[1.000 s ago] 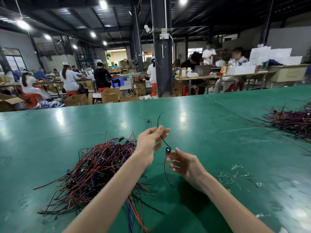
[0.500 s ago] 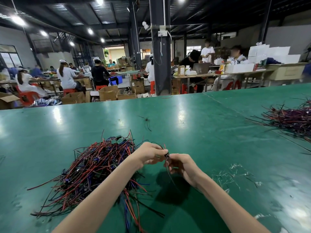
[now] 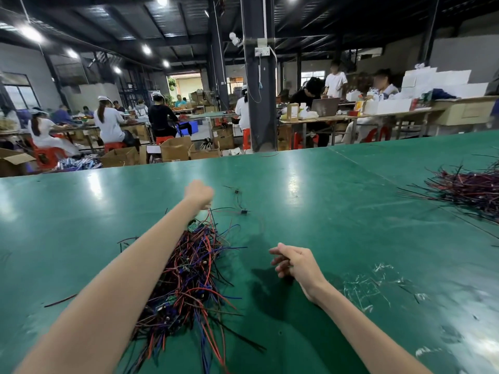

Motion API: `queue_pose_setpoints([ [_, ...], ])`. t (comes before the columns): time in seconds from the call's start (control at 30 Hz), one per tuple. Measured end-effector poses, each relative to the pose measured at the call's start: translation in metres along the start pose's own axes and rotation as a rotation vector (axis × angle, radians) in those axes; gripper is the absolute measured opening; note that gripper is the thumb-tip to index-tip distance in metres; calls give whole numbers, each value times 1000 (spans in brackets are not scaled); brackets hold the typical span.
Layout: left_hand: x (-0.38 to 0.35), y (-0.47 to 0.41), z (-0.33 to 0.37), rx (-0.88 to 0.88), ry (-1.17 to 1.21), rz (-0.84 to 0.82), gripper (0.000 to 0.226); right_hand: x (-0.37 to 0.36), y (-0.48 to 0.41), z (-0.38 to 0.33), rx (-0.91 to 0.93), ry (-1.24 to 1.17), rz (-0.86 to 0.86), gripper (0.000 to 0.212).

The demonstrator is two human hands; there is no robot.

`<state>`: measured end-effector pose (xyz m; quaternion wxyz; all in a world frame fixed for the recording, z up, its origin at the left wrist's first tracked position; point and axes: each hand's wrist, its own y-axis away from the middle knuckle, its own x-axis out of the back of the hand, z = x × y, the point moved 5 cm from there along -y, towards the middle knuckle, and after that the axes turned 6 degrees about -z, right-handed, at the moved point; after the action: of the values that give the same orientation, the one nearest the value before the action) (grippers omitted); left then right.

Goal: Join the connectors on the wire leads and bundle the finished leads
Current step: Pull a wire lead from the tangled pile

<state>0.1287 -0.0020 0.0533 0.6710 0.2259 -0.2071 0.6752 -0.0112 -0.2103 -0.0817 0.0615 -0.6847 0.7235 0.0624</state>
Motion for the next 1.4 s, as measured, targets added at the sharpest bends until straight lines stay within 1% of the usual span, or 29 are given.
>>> queue_pose_setpoints([
  [0.03,9,0,-9,14,-168,-6,9,-1,-1,0,2,10,2,28],
  [0.07,15,2,-18,40,-319,-62,5,-1,-1,1,4,17,2,29],
  [0.13,19,10,-40,179,-539,-262,18,-1,-1,1,10,19,-1,30],
  [0.17,20,16,-49,220,-607,-335,20,0,-1,1,14,22,-3,30],
  [0.2,20,18,-54,221,-667,-353,21,0,-1,1,16,27,-5,30],
  [0.3,23,23,-50,85,-798,-239,21,0,0,1,15,36,-6,30],
  [0.4,30,27,-41,-8,-810,-144,19,1,1,1,20,36,-2,30],
  [0.57,51,35,-18,-113,-869,-18,29,0,2,0,25,34,2,31],
  [0.67,70,35,-4,-171,-753,49,18,0,3,0,16,24,2,31],
  [0.7,75,33,0,-190,-686,50,15,0,3,0,10,18,2,31],
  [0.73,78,31,2,-188,-598,15,14,-1,3,0,7,16,2,31],
  [0.8,72,36,-2,-140,-475,-122,15,-1,3,-1,7,18,5,31],
  [0.83,64,42,-4,-138,-483,-184,16,-1,4,-1,7,21,6,31],
  [0.93,40,50,-19,-203,-631,-257,26,-1,6,-3,8,25,-1,31],
  [1.0,22,52,-38,-167,-683,-317,34,-2,7,-3,10,27,-5,31],
  [1.03,14,53,-45,-152,-724,-302,34,-1,7,-3,11,28,-5,31],
  [1.1,7,55,-54,-153,-797,-181,26,-1,7,-3,9,31,-7,31],
  [1.13,6,56,-56,-156,-796,-118,24,-1,7,-3,8,32,-10,31],
  [1.2,13,54,-53,-139,-704,-53,23,-2,6,-3,8,33,-12,32],
  [1.23,19,51,-51,-128,-597,-51,23,-2,6,-3,10,33,-12,32],
  [1.27,27,47,-48,-122,-433,-59,23,-1,6,-3,12,34,-12,32],
  [1.33,42,48,-38,-135,51,-40,23,-1,5,-2,13,34,-12,32],
  [1.37,49,51,-33,-172,262,29,22,-1,5,-2,10,34,-13,32],
  [1.4,57,56,-27,-235,400,114,20,-1,5,-2,8,33,-15,32],
])
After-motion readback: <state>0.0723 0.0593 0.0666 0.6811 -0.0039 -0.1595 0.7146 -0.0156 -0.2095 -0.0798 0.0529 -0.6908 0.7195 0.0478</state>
